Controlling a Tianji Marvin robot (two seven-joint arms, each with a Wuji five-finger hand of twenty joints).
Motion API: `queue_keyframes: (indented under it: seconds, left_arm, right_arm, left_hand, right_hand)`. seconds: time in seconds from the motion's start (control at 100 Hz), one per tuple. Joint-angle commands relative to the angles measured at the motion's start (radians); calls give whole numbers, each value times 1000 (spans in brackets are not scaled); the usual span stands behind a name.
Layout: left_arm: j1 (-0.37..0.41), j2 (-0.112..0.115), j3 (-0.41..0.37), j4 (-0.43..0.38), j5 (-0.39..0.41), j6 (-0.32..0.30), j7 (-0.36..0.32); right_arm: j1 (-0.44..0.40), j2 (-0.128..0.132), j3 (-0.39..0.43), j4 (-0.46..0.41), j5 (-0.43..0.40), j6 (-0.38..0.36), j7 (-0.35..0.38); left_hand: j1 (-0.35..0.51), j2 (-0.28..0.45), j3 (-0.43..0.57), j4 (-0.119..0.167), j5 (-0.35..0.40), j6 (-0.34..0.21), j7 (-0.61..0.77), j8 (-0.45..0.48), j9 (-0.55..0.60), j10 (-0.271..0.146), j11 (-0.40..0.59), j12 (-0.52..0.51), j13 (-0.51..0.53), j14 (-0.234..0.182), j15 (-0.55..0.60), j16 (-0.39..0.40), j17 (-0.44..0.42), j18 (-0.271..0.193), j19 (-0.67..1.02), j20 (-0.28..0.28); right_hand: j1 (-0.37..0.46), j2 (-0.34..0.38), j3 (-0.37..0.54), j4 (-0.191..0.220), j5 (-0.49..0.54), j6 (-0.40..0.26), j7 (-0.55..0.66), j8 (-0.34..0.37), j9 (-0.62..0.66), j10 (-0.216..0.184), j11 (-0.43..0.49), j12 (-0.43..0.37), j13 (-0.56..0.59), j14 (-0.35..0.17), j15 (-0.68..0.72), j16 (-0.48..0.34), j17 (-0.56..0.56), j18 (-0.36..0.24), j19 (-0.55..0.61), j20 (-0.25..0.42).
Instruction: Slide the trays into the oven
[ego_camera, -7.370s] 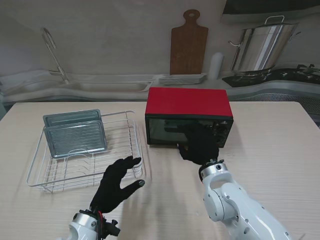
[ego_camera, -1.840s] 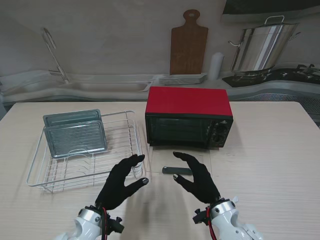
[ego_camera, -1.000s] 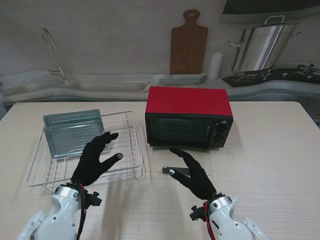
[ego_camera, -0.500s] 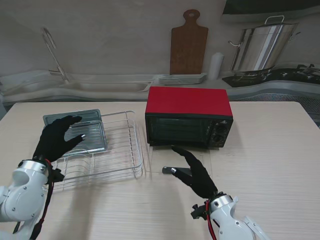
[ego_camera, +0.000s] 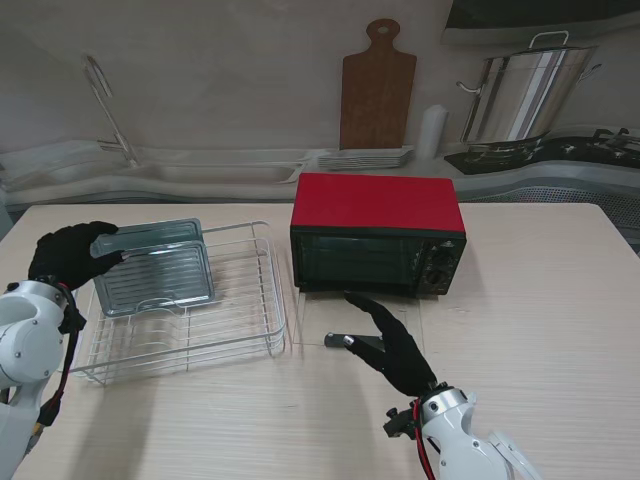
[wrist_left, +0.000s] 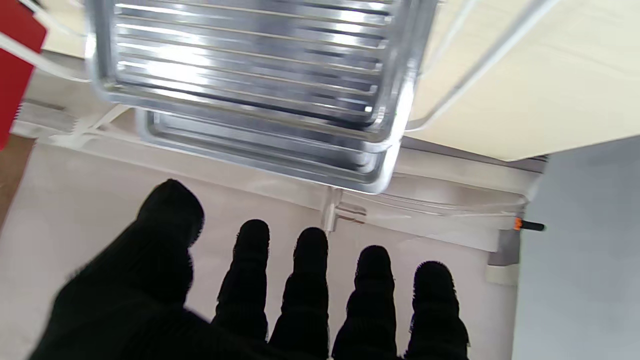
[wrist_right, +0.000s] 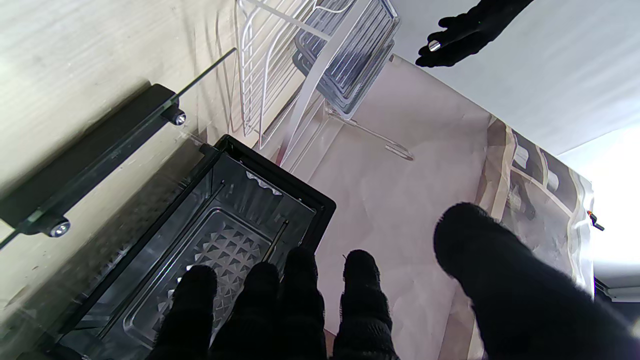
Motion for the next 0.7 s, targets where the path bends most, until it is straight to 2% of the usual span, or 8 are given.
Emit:
queue_keyframes:
  seconds: [0.0,0.15,0.31,0.42,0.69]
  left_arm:
    - [-12,6,1,10,-2,17,-20]
    - [-47,9,18,54,1,47,-30]
    - [-78,12,33,100,1,53,-35]
    - [-94,16,42,124,7,47,-44]
    - [-142,15,68,198,-16,55,-32]
  right_arm:
    - [-8,-5,-1,-4,2,1,19]
    - [-8,-4,0,-5,8,6,28]
    - [-7,-3,0,-5,13,13,33]
    - [-6,-2,0,-6,16,18,39]
    - [-2,-1,-4,-5,19,28,48]
  left_hand:
    - [-24,-2,30,9,34,-2,52,50,37,-3,31,28,26,31,40,40,-13,33,108,32]
    - [-16,6,19,9,66,-7,69,73,74,2,50,38,55,49,104,73,-49,38,335,-9]
    - [27,-9,45,9,33,-13,-5,10,46,-7,45,35,60,47,150,96,-48,26,514,-38]
    - [50,-29,81,5,0,-29,-22,-12,17,-21,43,30,61,37,164,98,-36,13,578,-38]
    - [9,0,42,6,45,-26,10,-4,31,-13,61,46,54,47,190,116,-60,23,587,-65]
  right_hand:
    - [-12,4,-9,-17,-25,-4,15,-13,-25,-43,4,-4,-52,-54,-13,-9,-7,-52,-10,-10]
    - [-13,5,-9,-18,-26,-4,15,-14,-27,-43,6,-4,-52,-55,-13,-10,-7,-53,-8,-10]
    - [-11,4,-8,-18,-25,-3,18,-14,-28,-41,8,-3,-50,-52,-12,-9,-6,-54,-4,-8]
    - [-10,4,-8,-19,-27,-3,18,-14,-29,-41,9,-3,-49,-52,-11,-8,-5,-54,-1,-6]
    - [-10,5,-9,-19,-28,-1,20,-14,-31,-40,12,-2,-50,-49,-12,-9,-7,-56,4,-3]
